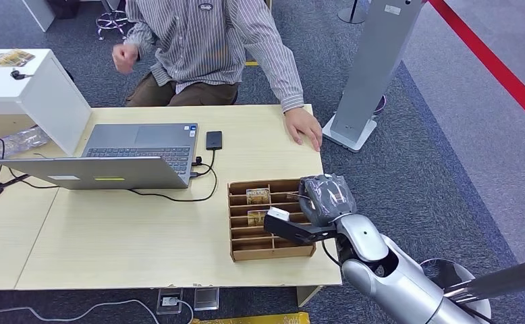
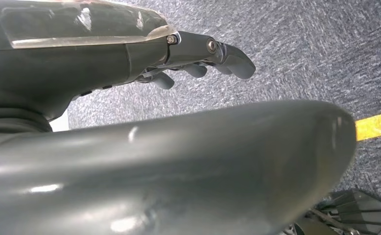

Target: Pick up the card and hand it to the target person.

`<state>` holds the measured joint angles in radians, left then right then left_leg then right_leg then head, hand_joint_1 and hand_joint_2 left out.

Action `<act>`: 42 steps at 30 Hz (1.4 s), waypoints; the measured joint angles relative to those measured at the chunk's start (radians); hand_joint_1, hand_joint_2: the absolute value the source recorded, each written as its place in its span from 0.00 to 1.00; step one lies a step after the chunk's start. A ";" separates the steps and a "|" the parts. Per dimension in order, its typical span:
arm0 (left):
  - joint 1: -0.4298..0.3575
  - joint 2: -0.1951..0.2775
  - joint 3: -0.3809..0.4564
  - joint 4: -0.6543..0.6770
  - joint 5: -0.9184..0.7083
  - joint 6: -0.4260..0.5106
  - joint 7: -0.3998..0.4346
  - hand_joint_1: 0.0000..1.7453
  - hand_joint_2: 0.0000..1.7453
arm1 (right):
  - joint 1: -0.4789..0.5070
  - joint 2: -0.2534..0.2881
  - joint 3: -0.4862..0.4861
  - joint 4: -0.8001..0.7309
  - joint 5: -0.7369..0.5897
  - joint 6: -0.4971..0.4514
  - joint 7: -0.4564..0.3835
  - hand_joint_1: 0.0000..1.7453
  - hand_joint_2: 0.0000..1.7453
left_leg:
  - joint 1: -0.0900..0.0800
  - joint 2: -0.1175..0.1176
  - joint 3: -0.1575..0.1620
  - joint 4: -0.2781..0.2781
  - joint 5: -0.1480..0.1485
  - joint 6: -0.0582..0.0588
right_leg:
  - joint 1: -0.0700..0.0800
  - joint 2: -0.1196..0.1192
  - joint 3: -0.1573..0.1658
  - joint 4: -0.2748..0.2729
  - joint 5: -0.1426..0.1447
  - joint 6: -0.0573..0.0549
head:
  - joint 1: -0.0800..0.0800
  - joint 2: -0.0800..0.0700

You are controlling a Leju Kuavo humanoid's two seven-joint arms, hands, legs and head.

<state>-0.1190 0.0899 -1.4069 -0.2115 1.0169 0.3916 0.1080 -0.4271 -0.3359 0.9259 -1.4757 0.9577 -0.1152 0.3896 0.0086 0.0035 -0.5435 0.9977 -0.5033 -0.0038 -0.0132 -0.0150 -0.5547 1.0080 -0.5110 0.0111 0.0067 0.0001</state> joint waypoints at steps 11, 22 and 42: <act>0.001 0.003 0.001 0.003 0.015 0.003 0.003 0.00 0.00 | -0.090 -0.083 -0.053 -0.213 -0.312 0.176 0.089 1.00 1.00 | 0.000 0.000 0.000 0.000 0.000 0.000 | 0.000 0.000 0.000 0.000 0.000 0.000 | 0.001 0.000; 0.001 0.003 0.003 0.003 0.017 0.006 -0.005 0.00 0.00 | -0.185 -0.114 -0.086 -0.385 -0.338 0.176 0.036 1.00 1.00 | 0.000 0.000 0.000 0.000 0.000 0.000 | 0.000 0.000 0.000 0.000 0.000 0.000 | 0.000 0.000; -0.007 -0.009 0.001 0.003 -0.007 0.004 -0.031 0.00 0.25 | -0.199 0.088 -0.030 0.013 -0.255 -0.319 -0.292 0.75 1.00 | 0.000 0.000 -0.001 0.000 0.000 0.000 | 0.000 -0.001 0.000 0.000 0.000 0.000 | 0.001 0.000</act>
<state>-0.1259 0.0806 -1.4063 -0.2087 1.0100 0.3961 0.0774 -0.6262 -0.2479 0.8959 -1.4623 0.7026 -0.4346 0.0971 0.0086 0.0032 -0.5442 0.9977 -0.5032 -0.0037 -0.0132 -0.0156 -0.5543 1.0084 -0.5109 0.0112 0.0076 0.0001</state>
